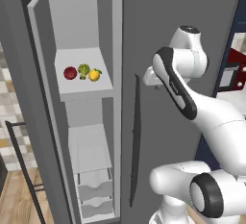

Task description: Take the broccoli, pear, and lemon from the freezer and place them in the bowl on the counter.

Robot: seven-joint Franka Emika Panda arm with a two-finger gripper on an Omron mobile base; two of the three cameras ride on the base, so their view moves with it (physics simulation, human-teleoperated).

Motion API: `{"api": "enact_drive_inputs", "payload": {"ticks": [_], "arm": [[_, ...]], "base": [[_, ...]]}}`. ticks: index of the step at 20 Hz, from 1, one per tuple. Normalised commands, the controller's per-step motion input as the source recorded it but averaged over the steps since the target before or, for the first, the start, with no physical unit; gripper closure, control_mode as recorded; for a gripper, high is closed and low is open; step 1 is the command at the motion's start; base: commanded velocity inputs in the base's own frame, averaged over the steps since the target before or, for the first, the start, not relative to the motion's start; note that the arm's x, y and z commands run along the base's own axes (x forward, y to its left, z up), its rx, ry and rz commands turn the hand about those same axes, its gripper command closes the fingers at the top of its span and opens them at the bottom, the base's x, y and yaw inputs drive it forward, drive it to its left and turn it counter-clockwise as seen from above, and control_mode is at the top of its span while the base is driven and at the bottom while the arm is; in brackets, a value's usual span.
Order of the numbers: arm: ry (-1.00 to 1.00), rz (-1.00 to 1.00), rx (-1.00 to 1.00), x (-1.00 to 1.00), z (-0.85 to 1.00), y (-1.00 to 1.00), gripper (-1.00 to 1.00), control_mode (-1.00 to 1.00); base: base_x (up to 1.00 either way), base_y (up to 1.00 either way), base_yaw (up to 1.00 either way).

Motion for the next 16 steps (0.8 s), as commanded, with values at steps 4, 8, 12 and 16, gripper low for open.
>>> {"api": "enact_drive_inputs", "payload": {"ticks": [4, 8, 12, 16], "arm": [[-0.05, -0.1, 0.0, -0.74, 0.0, -0.08, -1.0, -1.0], [-0.12, -0.12, 0.0, -1.0, -0.01, -0.07, -1.0, -1.0], [-0.05, -0.08, 0.0, -1.0, -0.01, -0.03, -1.0, -1.0], [0.0, -0.05, 0.0, -1.0, 0.03, -0.05, -1.0, -1.0]], "base": [[0.0, 0.0, 0.0], [0.0, 0.0, 0.0], [0.0, 0.0, 0.0], [0.0, 0.0, 0.0]]}}
